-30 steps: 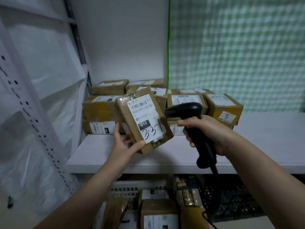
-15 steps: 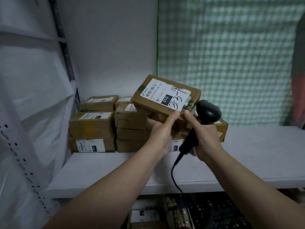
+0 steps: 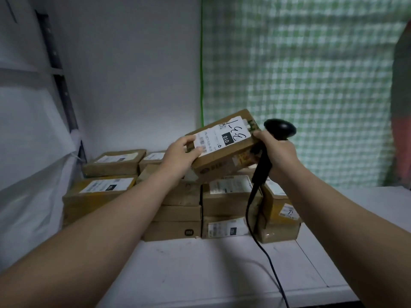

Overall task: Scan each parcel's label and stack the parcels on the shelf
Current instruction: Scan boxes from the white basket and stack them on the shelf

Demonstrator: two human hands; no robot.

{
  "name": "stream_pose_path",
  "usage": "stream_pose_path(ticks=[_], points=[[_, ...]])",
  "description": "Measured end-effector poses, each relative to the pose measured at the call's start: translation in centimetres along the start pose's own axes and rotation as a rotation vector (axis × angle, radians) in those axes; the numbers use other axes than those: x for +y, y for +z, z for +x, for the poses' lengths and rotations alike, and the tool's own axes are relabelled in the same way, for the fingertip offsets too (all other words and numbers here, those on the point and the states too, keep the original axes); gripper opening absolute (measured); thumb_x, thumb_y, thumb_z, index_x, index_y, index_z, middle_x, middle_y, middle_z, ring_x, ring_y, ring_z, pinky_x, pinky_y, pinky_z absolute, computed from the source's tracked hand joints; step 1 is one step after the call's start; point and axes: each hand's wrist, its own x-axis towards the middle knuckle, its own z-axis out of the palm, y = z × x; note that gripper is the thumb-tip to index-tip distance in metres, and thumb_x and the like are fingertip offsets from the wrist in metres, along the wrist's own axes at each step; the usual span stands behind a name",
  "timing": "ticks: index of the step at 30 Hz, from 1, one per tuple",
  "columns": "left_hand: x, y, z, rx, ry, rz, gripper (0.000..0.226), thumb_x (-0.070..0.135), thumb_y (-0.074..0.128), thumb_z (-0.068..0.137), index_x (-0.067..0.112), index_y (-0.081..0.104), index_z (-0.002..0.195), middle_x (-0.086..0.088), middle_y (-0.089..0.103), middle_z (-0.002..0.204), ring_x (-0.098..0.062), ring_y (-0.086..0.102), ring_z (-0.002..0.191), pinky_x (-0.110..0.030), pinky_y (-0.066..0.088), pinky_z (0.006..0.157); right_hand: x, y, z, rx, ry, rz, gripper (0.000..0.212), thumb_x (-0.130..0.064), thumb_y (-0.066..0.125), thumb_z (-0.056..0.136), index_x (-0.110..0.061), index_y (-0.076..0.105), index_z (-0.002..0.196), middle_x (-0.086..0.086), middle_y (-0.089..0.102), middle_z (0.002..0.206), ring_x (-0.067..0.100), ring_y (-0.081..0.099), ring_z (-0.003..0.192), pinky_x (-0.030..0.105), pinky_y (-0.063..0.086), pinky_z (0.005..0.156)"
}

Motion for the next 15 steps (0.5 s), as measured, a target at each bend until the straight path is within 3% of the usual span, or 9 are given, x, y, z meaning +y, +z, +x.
stream_pose_path(ticks=[3, 6, 9, 11, 13, 15], points=[[-0.2, 1.1, 3.7, 0.021, 0.041, -0.007, 0.045, 0.024, 0.06, 0.094, 0.019, 0.049, 0.137, 0.001, 0.049, 0.138, -0.008, 0.047, 0.109, -0.016, 0.045, 0.078, 0.3, 1.0, 3.3, 0.04, 0.033, 0.089, 0.02, -0.018, 0.075, 0.081, -0.005, 0.063, 0.089, 0.008, 0.065, 0.075, 0.017, 0.063, 0.057, 0.026, 0.056, 0.054], [-0.9, 2.6, 6.8, -0.034, 0.062, 0.023, 0.052, 0.027, 0.063, 0.092, 0.017, 0.046, 0.14, -0.003, 0.045, 0.142, -0.009, 0.041, 0.111, -0.02, 0.039, 0.087, 1.5, 1.5, 6.6, 0.037, 0.083, 0.193, 0.016, -0.013, 0.073, 0.083, -0.002, 0.064, 0.089, 0.014, 0.068, 0.081, 0.023, 0.063, 0.063, 0.035, 0.056, 0.071], [-2.2, 4.0, 9.8, -0.123, 0.059, 0.028, 0.062, 0.033, 0.07, 0.086, 0.018, 0.044, 0.141, -0.005, 0.045, 0.14, -0.013, 0.045, 0.11, -0.027, 0.047, 0.093, 3.0, 1.6, 9.7, 0.058, 0.142, 0.217, 0.019, -0.008, 0.069, 0.084, 0.001, 0.062, 0.099, 0.017, 0.068, 0.088, 0.025, 0.066, 0.066, 0.039, 0.056, 0.08], [-3.3, 5.0, 11.6, -0.17, 0.06, 0.109, 0.062, 0.03, 0.07, 0.086, 0.019, 0.044, 0.141, -0.006, 0.046, 0.139, -0.016, 0.046, 0.112, -0.029, 0.047, 0.095, 4.3, 1.3, 11.5, 0.067, 0.175, 0.191, 0.02, -0.01, 0.067, 0.085, 0.0, 0.062, 0.103, 0.014, 0.069, 0.086, 0.024, 0.067, 0.067, 0.038, 0.058, 0.076], [-4.6, 5.8, 12.7, -0.2, 0.084, 0.301, 0.052, 0.026, 0.067, 0.089, 0.018, 0.049, 0.137, -0.006, 0.048, 0.139, -0.019, 0.048, 0.118, -0.029, 0.042, 0.095, 5.6, 1.2, 12.5, 0.065, 0.228, 0.149, 0.015, -0.012, 0.066, 0.086, -0.004, 0.063, 0.098, 0.011, 0.07, 0.081, 0.021, 0.068, 0.066, 0.032, 0.059, 0.061], [-5.7, 6.4, 13.1, -0.213, 0.104, 0.475, 0.04, 0.024, 0.063, 0.091, 0.017, 0.058, 0.13, -0.007, 0.054, 0.135, -0.023, 0.051, 0.12, -0.03, 0.04, 0.096, 7.0, 1.1, 13.1, 0.054, 0.3, 0.124, 0.017, -0.013, 0.065, 0.087, -0.004, 0.061, 0.101, 0.01, 0.068, 0.084, 0.024, 0.068, 0.074, 0.036, 0.061, 0.068]])
